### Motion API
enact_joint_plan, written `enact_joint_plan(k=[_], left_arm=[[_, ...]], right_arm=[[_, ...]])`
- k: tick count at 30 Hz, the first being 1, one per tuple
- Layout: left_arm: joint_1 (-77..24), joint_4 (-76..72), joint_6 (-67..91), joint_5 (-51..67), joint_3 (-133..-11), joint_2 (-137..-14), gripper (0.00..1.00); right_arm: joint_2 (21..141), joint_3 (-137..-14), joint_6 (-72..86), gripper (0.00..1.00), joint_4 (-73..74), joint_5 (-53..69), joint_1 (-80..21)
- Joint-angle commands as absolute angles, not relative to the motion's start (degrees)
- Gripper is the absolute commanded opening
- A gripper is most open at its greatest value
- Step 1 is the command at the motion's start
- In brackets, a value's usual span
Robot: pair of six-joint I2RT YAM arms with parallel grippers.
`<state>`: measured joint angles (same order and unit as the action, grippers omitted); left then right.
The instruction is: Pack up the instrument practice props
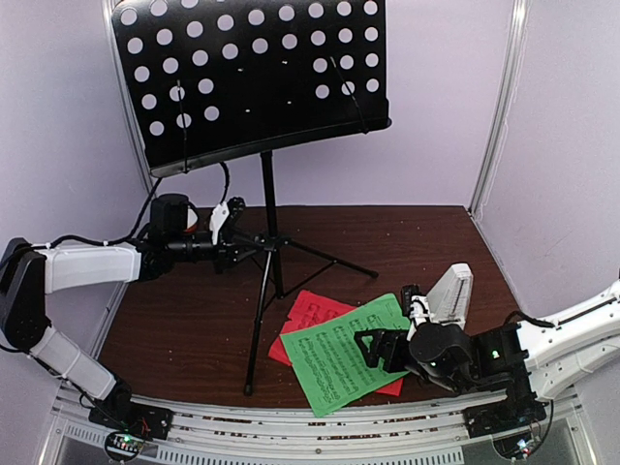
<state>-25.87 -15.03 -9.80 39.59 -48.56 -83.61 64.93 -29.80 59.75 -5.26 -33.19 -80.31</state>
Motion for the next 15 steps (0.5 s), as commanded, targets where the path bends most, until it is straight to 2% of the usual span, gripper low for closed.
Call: enact_joint_plan(k=[1,5,15], left_arm=[[-25.52,-15.36,-7.27,40.34,-51.08,-84.39,0.15],[-25.57,-10.24,-3.91,42.55,-53.45,-85.16,0.09],[-25.48,-5.94,14.52,48.13,-54.07,-82.55,0.06]], right_arm=[[65.0,-31.29,59.3,0.89,-4.22,-33.66,-80.09],[64.71,-31.18,59.41,0.89,-4.2,-33.91,-80.08],[63.56,-30.52,59.44,0.89,-3.78,-34.19,-80.07]])
